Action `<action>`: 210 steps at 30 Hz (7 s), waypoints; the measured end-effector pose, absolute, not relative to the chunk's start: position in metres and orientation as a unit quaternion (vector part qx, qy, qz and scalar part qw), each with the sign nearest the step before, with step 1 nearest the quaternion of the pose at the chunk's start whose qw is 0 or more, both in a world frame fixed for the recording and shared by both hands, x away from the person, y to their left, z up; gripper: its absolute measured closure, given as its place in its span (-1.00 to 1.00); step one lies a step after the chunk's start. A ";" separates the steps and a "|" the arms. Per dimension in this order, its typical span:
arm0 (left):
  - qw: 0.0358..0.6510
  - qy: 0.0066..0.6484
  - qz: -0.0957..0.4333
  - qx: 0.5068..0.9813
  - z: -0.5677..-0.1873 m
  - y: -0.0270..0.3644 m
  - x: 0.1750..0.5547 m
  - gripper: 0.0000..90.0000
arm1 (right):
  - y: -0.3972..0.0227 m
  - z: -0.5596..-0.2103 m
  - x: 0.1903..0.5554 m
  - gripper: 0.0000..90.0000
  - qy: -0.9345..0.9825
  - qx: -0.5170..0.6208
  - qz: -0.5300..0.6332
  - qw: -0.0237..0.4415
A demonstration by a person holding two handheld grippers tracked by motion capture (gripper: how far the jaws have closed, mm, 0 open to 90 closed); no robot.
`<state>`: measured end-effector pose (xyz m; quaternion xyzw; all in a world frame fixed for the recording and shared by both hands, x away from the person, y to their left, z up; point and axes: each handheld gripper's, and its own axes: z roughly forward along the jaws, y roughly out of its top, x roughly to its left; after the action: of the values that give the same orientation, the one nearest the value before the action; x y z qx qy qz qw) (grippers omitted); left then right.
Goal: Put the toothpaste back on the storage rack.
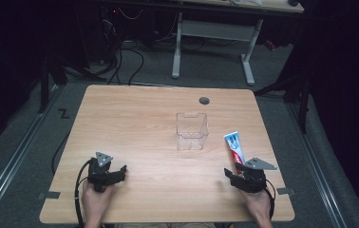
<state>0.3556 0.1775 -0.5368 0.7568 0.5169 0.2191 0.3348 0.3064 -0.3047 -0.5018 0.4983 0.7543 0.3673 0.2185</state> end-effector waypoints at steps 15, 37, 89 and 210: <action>0.334 0.517 0.219 0.757 -0.537 0.177 0.356 -0.54 | -0.318 -0.489 0.313 0.07 0.738 0.509 0.371 0.240; 0.335 0.517 0.219 0.757 -0.537 0.177 0.356 -0.54 | -0.328 -0.472 0.348 0.07 0.745 0.518 0.326 0.266; 0.334 0.516 0.219 0.757 -0.537 0.177 0.356 -0.55 | -0.312 -0.500 0.440 -0.13 0.780 0.556 0.196 0.210; 0.335 0.516 0.219 0.758 -0.537 0.177 0.356 -0.55 | -0.273 -0.408 0.400 0.60 0.795 0.431 0.395 0.163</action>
<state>0.3558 0.1774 -0.5369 0.7580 0.5156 0.2185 0.3345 0.3998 -0.2731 -0.4076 0.4315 0.7946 0.3948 0.1628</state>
